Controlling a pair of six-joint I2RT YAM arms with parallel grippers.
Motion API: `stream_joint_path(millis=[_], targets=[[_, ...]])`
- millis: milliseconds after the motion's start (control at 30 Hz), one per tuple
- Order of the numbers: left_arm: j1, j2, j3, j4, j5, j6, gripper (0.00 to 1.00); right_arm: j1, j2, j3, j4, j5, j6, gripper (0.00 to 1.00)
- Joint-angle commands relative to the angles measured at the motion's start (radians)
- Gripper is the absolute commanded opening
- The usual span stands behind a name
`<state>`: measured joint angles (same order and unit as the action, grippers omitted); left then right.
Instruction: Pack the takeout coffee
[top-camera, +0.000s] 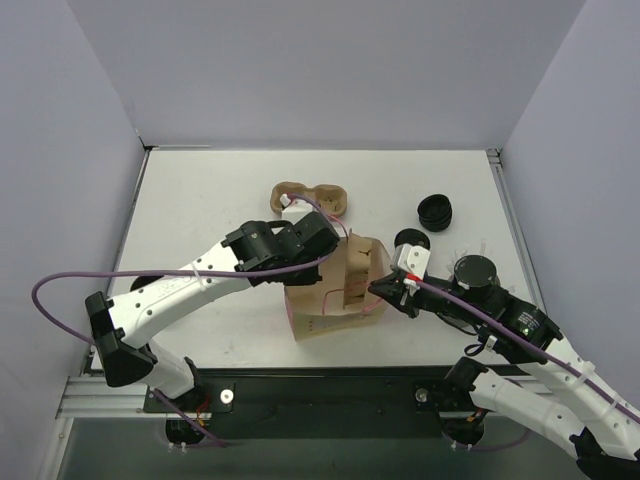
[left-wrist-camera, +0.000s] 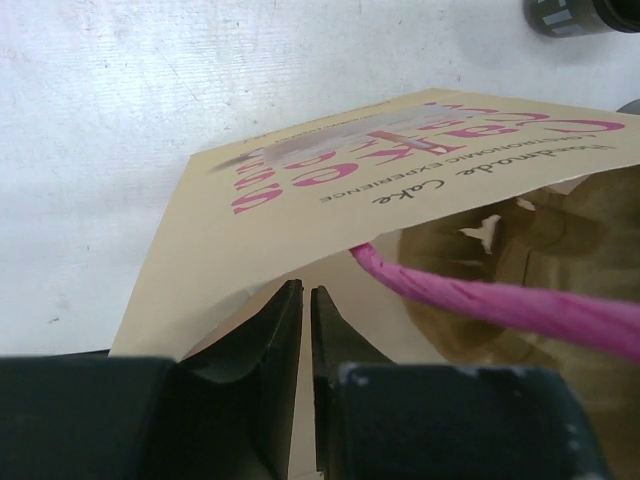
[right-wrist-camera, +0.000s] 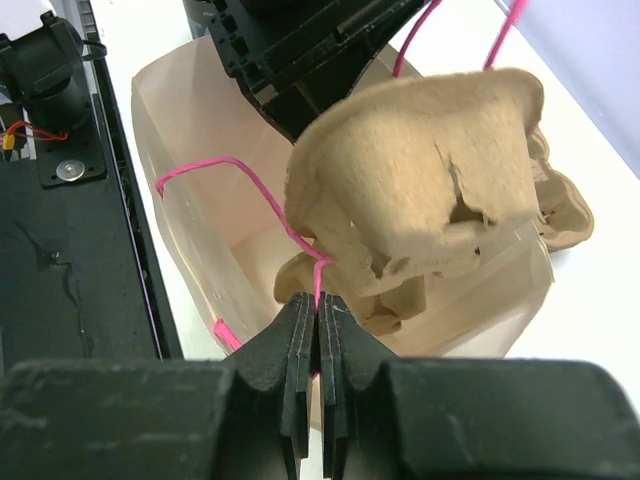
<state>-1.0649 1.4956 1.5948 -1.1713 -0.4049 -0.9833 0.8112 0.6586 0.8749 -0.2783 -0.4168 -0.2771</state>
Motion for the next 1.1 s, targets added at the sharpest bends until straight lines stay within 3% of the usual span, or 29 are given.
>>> stream_joint_path(millis=[0, 167, 300, 467, 633, 833, 1067], targets=[[-0.009, 0.025, 0.076, -0.027, -0.051, -0.038, 0.19, -0.006, 0.007, -0.005, 0.007, -0.031, -0.02, 0.0], [-0.018, 0.035, 0.155, -0.024, -0.037, -0.009, 0.19, -0.01, 0.003, -0.013, 0.004, -0.007, -0.024, 0.0], [-0.036, 0.005, 0.194, 0.054, 0.021, 0.029, 0.26, -0.017, 0.001, -0.016, 0.004, -0.01, -0.024, 0.0], [-0.035, -0.089, 0.097, 0.249, 0.17, 0.089, 0.4, -0.027, -0.001, -0.017, 0.002, -0.019, -0.024, 0.0], [-0.026, -0.184, -0.085, 0.384, 0.216, 0.089, 0.42, -0.044, -0.002, -0.019, 0.001, -0.031, -0.025, 0.0], [-0.006, -0.204, -0.085, 0.378, 0.216, 0.129, 0.42, -0.049, -0.004, -0.001, -0.036, -0.057, -0.031, 0.0], [-0.006, -0.209, 0.046, 0.296, 0.209, 0.167, 0.45, -0.049, -0.01, 0.018, -0.091, -0.065, -0.053, 0.02]])
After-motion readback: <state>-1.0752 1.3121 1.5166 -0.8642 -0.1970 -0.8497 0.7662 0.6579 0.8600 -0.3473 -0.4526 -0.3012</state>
